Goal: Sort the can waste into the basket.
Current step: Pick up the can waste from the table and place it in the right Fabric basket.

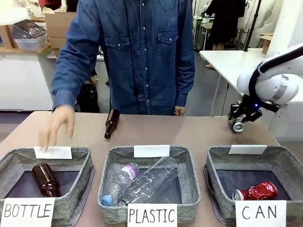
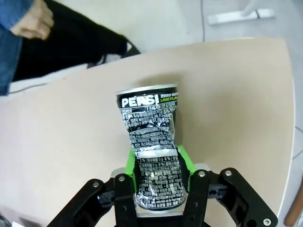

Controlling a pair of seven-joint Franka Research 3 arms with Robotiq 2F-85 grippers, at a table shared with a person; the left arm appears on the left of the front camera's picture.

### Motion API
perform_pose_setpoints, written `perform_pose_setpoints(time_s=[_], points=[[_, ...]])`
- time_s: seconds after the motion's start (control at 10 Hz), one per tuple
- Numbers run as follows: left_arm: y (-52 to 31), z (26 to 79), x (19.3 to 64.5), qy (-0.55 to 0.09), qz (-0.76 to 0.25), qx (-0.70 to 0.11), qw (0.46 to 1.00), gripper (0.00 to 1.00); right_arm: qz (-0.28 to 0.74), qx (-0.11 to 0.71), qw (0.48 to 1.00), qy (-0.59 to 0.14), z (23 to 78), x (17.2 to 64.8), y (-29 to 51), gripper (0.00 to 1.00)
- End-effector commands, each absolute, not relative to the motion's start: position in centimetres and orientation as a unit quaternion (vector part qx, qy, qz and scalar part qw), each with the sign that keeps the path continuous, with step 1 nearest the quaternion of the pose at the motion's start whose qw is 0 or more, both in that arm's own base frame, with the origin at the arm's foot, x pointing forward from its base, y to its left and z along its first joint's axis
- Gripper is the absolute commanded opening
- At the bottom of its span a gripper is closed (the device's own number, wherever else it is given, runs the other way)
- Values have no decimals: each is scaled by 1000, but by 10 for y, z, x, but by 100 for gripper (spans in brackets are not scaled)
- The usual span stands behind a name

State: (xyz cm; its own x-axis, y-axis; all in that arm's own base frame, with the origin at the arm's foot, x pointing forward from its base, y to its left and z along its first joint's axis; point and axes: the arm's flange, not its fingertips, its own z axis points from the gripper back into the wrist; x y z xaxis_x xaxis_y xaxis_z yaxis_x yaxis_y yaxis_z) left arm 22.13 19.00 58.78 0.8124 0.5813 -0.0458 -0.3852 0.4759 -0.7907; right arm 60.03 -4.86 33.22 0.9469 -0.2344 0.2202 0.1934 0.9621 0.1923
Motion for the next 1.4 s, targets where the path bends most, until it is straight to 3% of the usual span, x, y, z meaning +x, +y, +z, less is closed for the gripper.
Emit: perform_pose_setpoints(time_s=[0.0, 0.2, 0.4, 0.5, 0.7, 0.9, 1.0, 1.3], points=[[166, 573, 243, -95, 243, -458, 850, 100, -98, 121, 977, -145, 353, 579, -60, 0], [142, 566, 256, -78, 208, -486, 845, 100, -95, 147, 979, -104, 425, 525, -77, 0], [77, 549, 282, -49, 150, -574, 803, 100, -72, 193, 975, -87, 507, 423, -94, 0], [40, 530, 294, -26, 126, -575, 808, 100, -4, 198, 976, -90, 521, 389, -99, 0], [-18, 484, 299, 75, 84, -562, 820, 100, 102, 241, 963, -61, 527, 343, -87, 0], [-50, 460, 294, 118, 70, -486, 863, 100, 241, 241, 940, -18, 527, 296, -53, 0], [-31, 489, 306, 81, 93, -559, 820, 100, 260, 223, 939, -20, 523, 285, -40, 0], [-31, 489, 306, 81, 93, -559, 820, 100, 294, 219, 928, -64, 520, 283, -35, 0]])
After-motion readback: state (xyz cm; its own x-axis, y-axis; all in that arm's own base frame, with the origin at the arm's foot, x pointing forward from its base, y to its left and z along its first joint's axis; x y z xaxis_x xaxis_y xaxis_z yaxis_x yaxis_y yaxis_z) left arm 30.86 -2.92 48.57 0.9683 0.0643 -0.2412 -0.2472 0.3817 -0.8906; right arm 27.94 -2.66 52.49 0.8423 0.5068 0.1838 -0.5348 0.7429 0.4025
